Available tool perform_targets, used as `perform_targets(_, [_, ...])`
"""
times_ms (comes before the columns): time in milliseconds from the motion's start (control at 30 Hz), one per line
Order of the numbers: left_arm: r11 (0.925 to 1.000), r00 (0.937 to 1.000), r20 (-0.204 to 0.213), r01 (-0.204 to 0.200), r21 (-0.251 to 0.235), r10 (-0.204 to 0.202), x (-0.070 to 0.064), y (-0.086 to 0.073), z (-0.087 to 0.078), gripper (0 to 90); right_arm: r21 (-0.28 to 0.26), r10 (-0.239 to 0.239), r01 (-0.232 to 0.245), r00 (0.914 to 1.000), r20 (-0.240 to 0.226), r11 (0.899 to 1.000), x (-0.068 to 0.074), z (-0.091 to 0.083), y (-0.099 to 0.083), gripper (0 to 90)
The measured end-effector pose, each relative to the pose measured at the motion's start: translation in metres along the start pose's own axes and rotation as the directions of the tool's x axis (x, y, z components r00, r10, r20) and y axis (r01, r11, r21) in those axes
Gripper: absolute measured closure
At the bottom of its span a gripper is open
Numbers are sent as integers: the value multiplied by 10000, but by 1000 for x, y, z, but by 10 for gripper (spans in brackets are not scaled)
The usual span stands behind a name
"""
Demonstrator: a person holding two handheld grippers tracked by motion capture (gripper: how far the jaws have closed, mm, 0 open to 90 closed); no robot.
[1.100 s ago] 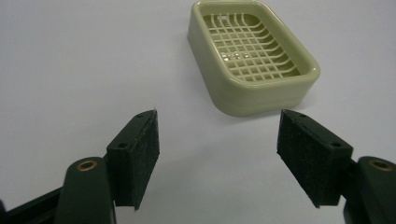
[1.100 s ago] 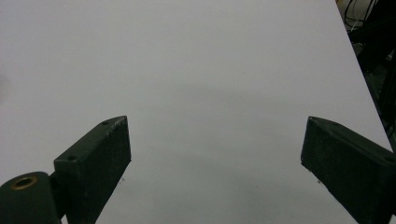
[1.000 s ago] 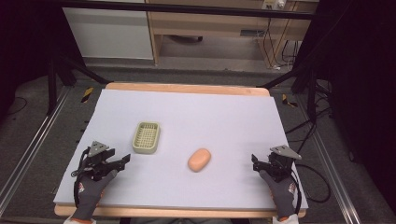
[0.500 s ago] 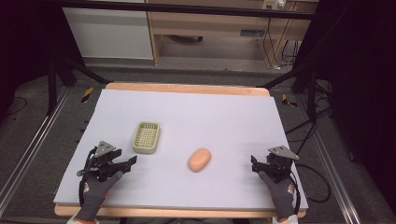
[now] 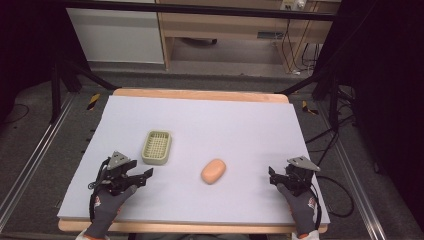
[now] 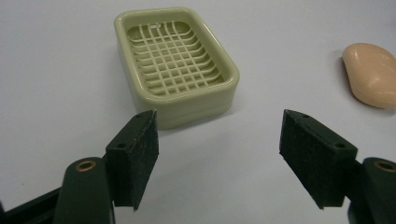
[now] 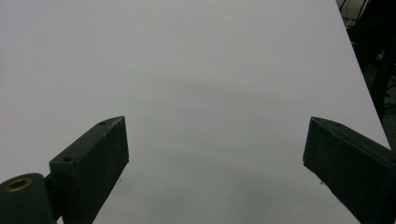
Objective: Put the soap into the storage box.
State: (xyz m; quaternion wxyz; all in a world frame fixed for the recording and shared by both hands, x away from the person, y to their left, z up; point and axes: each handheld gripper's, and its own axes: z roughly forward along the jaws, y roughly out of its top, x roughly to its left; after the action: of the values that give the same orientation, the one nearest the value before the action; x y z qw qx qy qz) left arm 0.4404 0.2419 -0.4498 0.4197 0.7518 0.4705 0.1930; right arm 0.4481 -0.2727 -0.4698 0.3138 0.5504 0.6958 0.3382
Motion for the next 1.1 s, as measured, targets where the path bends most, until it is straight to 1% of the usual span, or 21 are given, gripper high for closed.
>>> perform_targets(200, [10000,9999,107,33,-62,-32,-4,1,1,277,-8,30,-30,10000,1,10000,0,0,0,72])
perform_targets(267, [10000,9999,124,-42,-30,42,-7,2,2,276,-1,24,-24,10000,1,10000,0,0,0,72])
perform_targets(433, [10000,9998,176,-50,-77,51,-11,2,4,273,-13,66,-66,10000,-12,10000,0,-1,0,72])
perform_targets(600, [9997,9994,282,-212,-76,214,-16,4,6,269,6,-8,8,10000,5,10000,1,0,0,71])
perform_targets(867, [9997,9990,372,-232,-89,236,-21,7,10,260,53,-7,7,10000,-7,10000,1,0,0,70])
perform_targets(933, [9997,9990,386,-214,-131,219,-23,8,11,257,52,-46,46,10000,7,10000,1,0,0,69])
perform_targets(967, [9995,9988,397,-284,-135,289,-24,9,11,255,56,-55,55,10000,7,10000,1,0,-1,69])
perform_targets(1000, [9995,9989,405,-240,-191,247,-26,9,11,252,52,-49,49,10000,13,10000,1,0,-1,69])
perform_targets(1100, [9994,9984,474,-302,-183,311,-30,12,13,245,29,-8,8,10000,14,10000,1,0,0,69])
